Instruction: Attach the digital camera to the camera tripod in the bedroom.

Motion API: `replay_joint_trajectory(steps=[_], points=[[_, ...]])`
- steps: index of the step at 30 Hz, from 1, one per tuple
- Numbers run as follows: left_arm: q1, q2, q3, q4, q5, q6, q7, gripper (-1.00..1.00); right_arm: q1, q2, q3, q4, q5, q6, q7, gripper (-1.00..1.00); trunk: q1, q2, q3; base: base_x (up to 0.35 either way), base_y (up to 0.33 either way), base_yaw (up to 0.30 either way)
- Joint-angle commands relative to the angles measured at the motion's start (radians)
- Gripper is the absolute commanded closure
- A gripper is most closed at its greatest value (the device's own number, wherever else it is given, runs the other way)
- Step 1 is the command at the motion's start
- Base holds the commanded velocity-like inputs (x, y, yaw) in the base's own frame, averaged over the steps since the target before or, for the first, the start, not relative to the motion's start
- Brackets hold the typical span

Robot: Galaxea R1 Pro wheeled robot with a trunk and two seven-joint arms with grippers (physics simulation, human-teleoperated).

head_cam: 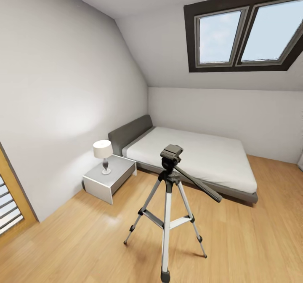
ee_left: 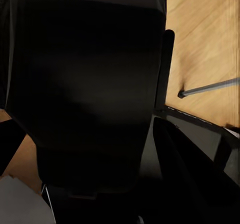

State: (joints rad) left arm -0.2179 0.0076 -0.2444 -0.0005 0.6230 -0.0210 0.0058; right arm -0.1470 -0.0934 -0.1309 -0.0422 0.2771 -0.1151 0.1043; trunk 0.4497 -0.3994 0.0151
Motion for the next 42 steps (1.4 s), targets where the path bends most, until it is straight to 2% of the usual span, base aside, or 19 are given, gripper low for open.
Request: replay_joint_trajectory(steps=[1, 13, 42], points=[[0.0, 0.0, -0.008, 0.0, 0.006, -0.002, -0.004, 1.0, 0.0, -0.001, -0.009, 0.001, 0.008, -0.003, 0.004, -1.0, 0.0, -0.001, 0.0, 0.0, 0.0, -0.043], [0.001, 0.003, -0.009, 0.0, 0.007, 0.0, -0.023, 1.0, 0.0, -0.003, -0.009, 0.001, 0.008, -0.006, 0.003, -1.0, 0.0, -0.001, 0.0, 0.0, 0.0, -0.01], [0.002, 0.002, -0.009, 0.0, 0.006, 0.001, -0.023, 1.0, 0.0, -0.003, -0.009, 0.001, 0.01, -0.003, 0.005, -1.0, 0.0, -0.001, 0.0, 0.0, 0.0, 0.0]])
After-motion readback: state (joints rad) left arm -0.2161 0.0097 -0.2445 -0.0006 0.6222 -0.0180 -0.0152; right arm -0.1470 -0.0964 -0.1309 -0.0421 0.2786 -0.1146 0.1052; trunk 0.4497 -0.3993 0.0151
